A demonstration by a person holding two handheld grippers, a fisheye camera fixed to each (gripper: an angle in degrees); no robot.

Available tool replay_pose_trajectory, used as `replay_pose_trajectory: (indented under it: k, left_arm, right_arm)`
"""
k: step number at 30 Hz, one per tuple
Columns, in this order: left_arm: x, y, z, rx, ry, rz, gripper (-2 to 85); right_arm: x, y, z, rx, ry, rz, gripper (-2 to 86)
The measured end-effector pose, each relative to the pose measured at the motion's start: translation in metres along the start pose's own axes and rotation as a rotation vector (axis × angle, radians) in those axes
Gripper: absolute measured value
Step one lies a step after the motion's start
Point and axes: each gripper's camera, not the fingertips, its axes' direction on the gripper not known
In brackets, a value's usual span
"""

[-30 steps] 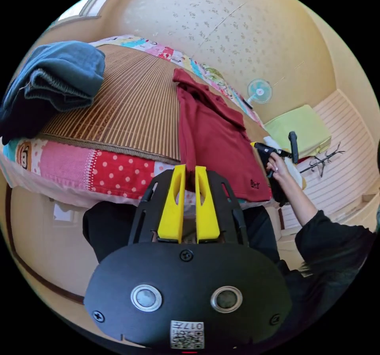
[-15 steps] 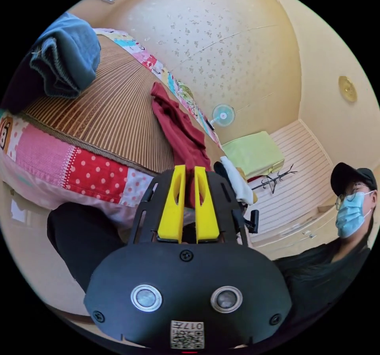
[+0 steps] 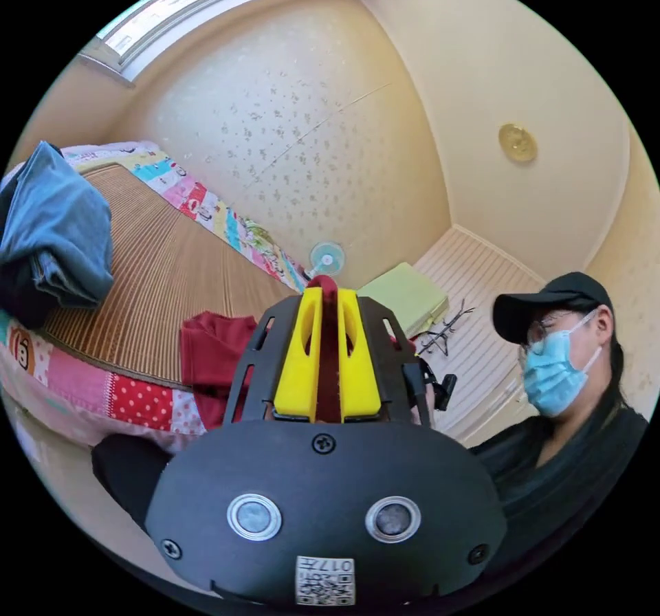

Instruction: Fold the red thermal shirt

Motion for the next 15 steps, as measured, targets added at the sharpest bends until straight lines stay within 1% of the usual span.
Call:
replay_pose_trajectory:
  k: [2,4,5,6,7,8,9,10,12,13,15]
  left_arm:
    - [-0.021,-0.020,0.044,-0.015,-0.065,-0.037,4.6]
    - [-0.042,-0.040,0.089,-0.034,-0.100,-0.048,5.2]
    - [-0.052,-0.053,0.115,-0.058,-0.151,-0.016,5.8]
    - [-0.059,-0.061,0.136,-0.088,-0.238,0.025,7.5]
    - [-0.061,-0.064,0.143,-0.101,-0.291,0.035,8.3]
    - [-0.066,-0.065,0.151,-0.126,-0.378,0.024,9.3]
    - [-0.069,-0.060,0.151,-0.145,-0.396,0.013,10.4]
    - [-0.070,-0.056,0.149,-0.149,-0.385,0.017,10.9]
    - [-0.076,-0.025,0.132,-0.145,-0.334,0.016,12.0]
    - [-0.079,-0.015,0.127,-0.146,-0.326,0.000,12.2]
    - [-0.097,0.031,0.112,-0.188,-0.302,-0.115,13.9]
  right_arm:
    - [0.011,-0.013,0.045,-0.043,0.085,-0.028,3.7]
    - [0.026,-0.026,0.121,-0.109,0.303,-0.051,4.2]
    - [0.030,-0.029,0.141,-0.126,0.347,-0.055,4.4]
    - [0.039,-0.034,0.181,-0.164,0.419,-0.084,5.0]
    - [0.047,-0.035,0.218,-0.202,0.473,-0.113,5.8]
    - [0.051,-0.034,0.236,-0.236,0.491,-0.140,6.3]
    - [0.061,-0.031,0.268,-0.324,0.551,-0.154,7.1]
    - [0.069,-0.027,0.290,-0.406,0.623,-0.121,7.7]
    - [0.065,-0.018,0.296,-0.431,0.624,-0.122,7.7]
    - [0.054,-0.010,0.289,-0.395,0.569,-0.148,7.7]
    - [0.038,0.007,0.277,-0.365,0.492,-0.169,7.7]
